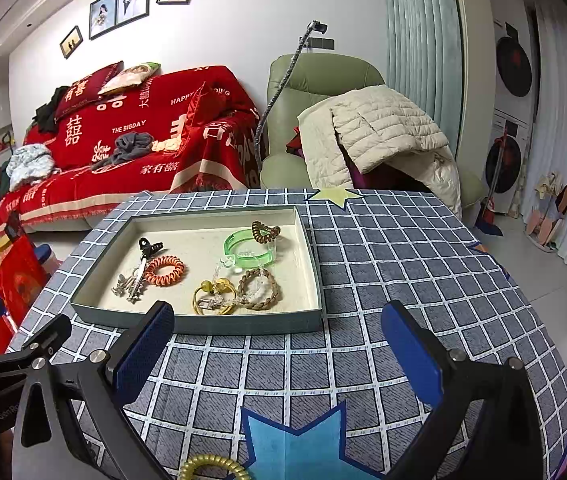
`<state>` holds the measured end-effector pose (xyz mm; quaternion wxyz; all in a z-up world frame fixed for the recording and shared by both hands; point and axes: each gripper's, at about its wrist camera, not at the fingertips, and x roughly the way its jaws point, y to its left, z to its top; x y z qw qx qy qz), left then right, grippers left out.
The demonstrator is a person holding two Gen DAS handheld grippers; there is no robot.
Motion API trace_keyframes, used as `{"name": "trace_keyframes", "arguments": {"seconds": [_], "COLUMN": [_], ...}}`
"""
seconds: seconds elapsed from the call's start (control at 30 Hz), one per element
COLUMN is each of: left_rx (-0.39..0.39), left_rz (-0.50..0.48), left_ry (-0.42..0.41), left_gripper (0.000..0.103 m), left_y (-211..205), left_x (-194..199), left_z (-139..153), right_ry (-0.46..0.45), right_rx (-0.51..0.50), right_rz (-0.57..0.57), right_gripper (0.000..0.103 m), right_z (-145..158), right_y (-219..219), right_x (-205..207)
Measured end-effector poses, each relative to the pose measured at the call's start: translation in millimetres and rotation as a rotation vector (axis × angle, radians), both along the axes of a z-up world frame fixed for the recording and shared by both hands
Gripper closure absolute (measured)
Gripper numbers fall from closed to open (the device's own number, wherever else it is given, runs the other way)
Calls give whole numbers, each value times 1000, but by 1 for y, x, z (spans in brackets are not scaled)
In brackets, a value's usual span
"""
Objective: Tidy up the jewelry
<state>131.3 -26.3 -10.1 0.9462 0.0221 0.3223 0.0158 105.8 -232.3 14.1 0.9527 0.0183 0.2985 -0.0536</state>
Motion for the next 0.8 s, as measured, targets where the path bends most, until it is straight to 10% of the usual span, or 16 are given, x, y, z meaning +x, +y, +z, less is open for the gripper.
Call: {"name": "trace_keyframes", "arguments": {"seconds": [0.8], "left_rx": [2], "left_rz": [0], "left_ry": [-3], "left_gripper": [0], "left_y": [2], "left_x": [-1], "left_z": [1], "right_ry": [-3], "right_rx": [0], "right_rz": [2], "right_gripper": [0], "right_z": [1], "right_y": [2], "right_x": [-1]}}
